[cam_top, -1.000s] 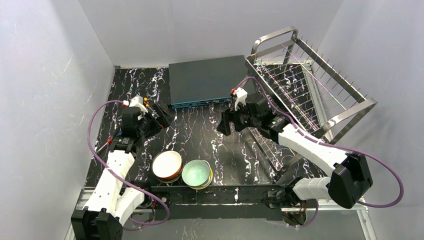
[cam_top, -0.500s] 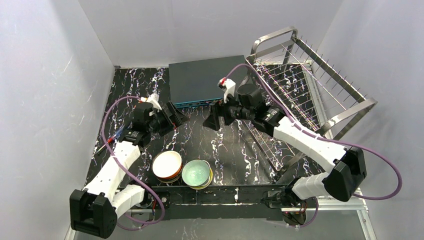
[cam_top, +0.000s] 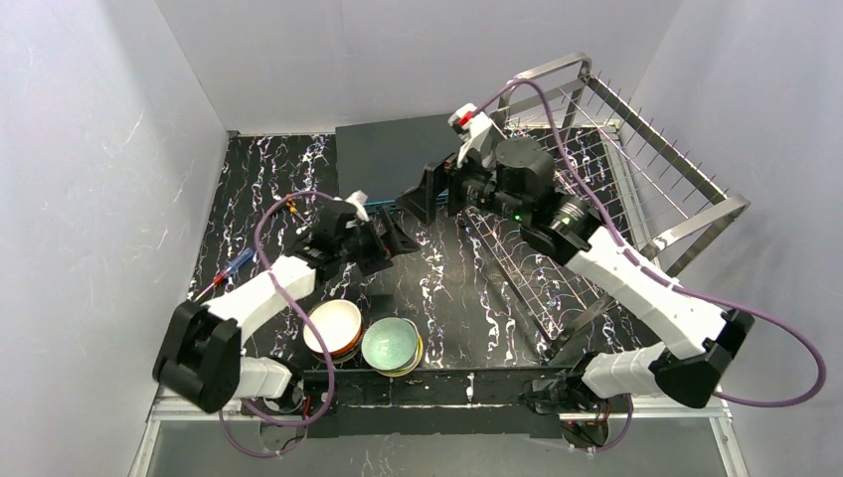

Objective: Load the bowls into the dish rack
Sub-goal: Move the dish rack to the center of the board.

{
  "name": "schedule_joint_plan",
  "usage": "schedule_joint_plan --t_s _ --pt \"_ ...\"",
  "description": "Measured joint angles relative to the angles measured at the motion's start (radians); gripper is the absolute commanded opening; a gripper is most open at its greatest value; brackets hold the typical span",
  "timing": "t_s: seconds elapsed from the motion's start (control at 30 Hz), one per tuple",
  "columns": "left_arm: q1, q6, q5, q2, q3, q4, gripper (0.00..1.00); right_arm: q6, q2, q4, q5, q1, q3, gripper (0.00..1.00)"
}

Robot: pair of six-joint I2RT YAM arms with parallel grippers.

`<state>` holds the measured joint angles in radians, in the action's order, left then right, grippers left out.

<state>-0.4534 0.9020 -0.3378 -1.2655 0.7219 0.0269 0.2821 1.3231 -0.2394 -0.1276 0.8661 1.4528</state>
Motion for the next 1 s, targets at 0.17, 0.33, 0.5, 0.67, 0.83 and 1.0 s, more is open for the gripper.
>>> schedule_joint_plan --t_s 0.17,0.33,0.5,0.67,0.83,1.0 --pt "-0.138 0.009 0.001 -0.198 0.172 0.035 0.85 0.003 -0.087 0.004 0.064 -0.001 0.004 0.99" --pt "-0.253 0.034 -0.007 -0.387 0.323 0.117 0.82 0.004 -0.146 0.004 0.119 -0.001 0.004 0.99" --pt "-0.339 0.068 -0.01 -0.549 0.421 0.155 0.79 0.004 -0.169 0.003 0.158 -0.001 0.003 0.99" --pt "-0.401 0.117 -0.005 -0.675 0.496 0.168 0.78 0.009 -0.197 0.002 0.209 -0.001 -0.025 0.99" --pt "-0.438 0.152 -0.002 -0.766 0.559 0.205 0.65 0.015 -0.214 0.002 0.234 -0.001 -0.042 0.99" --pt "-0.445 0.183 -0.007 -0.796 0.568 0.248 0.51 0.021 -0.223 -0.003 0.259 -0.001 -0.044 0.99"
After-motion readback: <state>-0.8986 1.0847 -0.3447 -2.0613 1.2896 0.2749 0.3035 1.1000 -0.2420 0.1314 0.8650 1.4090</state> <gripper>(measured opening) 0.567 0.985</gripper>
